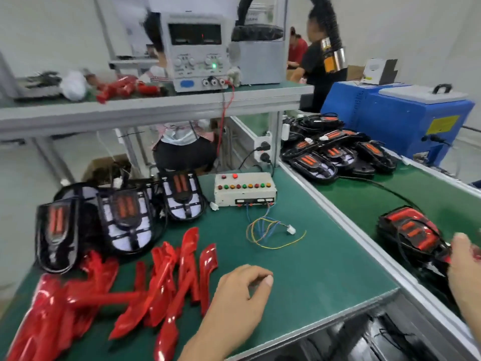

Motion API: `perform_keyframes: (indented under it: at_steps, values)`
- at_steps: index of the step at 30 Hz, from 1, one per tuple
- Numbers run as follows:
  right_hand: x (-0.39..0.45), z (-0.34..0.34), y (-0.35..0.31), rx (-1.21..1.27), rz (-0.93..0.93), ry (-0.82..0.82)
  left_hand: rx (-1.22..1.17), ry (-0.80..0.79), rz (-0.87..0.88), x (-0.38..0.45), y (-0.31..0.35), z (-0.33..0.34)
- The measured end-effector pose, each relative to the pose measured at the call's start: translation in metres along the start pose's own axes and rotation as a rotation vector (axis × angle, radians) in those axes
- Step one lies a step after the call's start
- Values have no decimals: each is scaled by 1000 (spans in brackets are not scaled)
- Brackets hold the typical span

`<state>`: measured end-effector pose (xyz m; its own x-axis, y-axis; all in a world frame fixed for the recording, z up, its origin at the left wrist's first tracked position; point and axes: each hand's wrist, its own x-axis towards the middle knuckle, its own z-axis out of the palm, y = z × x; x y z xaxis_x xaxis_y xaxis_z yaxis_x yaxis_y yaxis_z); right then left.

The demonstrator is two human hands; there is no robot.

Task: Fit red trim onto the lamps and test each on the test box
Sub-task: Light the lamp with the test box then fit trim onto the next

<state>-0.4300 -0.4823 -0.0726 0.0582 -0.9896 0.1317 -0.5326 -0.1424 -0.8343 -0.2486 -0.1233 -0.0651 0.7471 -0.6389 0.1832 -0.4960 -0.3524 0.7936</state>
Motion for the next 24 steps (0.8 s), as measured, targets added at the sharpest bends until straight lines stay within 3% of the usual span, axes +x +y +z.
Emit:
perform_keyframes:
  at_steps: [4, 8, 11, 14, 19, 24]
  values:
    - [-105, 60, -79, 104, -393, -290, 10, 61, -57, -12, -17, -29]
    - [-198, 117, -111, 118, -561, -750, 2, 148, -115, -34, -27, -52]
    - [-241, 153, -112, 69, -635, -941, 4, 198, -161, -55, -38, -70]
    - [-271, 176, -109, 27, -653, -1021, 5, 271, -216, -73, -51, -92]
    - [-287, 185, -97, 74, -581, -982, 8, 457, -347, -82, -73, -140]
    - [-288, 182, -95, 86, -593, -950, 212, 702, -467, -24, -104, -191]
